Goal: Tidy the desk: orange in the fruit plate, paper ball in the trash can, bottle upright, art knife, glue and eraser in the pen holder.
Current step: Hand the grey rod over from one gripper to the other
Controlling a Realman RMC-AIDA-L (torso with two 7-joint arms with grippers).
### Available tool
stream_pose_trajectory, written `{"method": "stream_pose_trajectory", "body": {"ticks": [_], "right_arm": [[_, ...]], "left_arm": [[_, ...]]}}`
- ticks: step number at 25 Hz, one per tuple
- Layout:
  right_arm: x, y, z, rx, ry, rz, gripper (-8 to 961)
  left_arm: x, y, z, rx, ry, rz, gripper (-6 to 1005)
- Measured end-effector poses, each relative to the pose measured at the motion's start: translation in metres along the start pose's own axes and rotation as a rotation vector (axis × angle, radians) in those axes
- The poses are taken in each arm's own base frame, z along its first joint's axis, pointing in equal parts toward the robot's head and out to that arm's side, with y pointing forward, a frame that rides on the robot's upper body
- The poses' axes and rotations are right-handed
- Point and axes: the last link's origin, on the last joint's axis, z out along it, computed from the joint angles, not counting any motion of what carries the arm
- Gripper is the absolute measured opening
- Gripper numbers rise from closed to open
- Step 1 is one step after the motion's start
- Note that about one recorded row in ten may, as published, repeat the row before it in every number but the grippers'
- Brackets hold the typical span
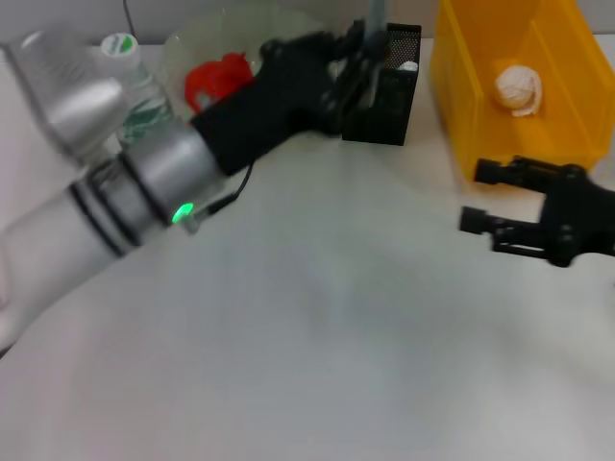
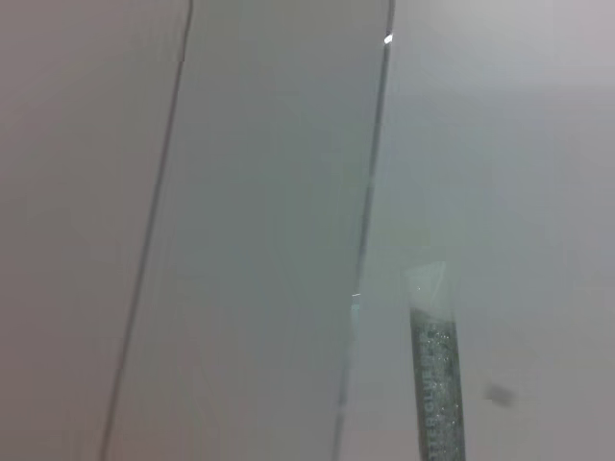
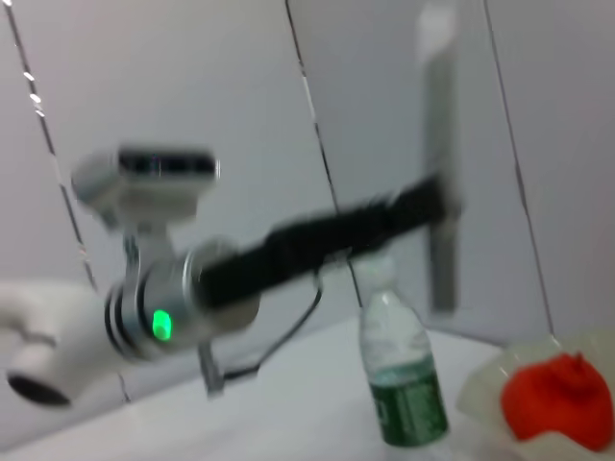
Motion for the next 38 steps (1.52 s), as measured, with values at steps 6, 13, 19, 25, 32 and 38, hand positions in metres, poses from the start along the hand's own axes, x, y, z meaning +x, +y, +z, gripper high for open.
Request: {"method": "stream_pose_trajectory", "body": {"ticks": [6,13,19,25,32,38], "right_arm": [[-0.029,0.007,-0.031,-0.068,-0.145,-0.004,752],[-0.054,0.007,-0.024,-0.155,-0.230,0.071,751],[-0.061,0.006,-0.001,-0.214,-0.212,0.115,751],[-0.053,0.010,0.030,-0.257,-0.115,0.137,752],[-0.049,0.013,0.045,-0.275,-0.078,0.142,689],[-0.048,0.017,0.050,-0.303,-0.059,0.141,613]], "left_arm": [[-0.015,0.011,-0.051,-0.104,-0.031,-0.102,146],[-0.018,0.015,-0.063,-0.176,-0.068,-0.141,146],[-0.022,0.026,-0.065,-0.264,-0.114,-0.162,146],[-0.029,0.041,-0.052,-0.345,-0.160,-0.181,146],[-0.030,0.042,-0.050,-0.347,-0.162,-0.176,145],[-0.031,0.042,-0.051,-0.343,-0.166,-0.180,144]]}}
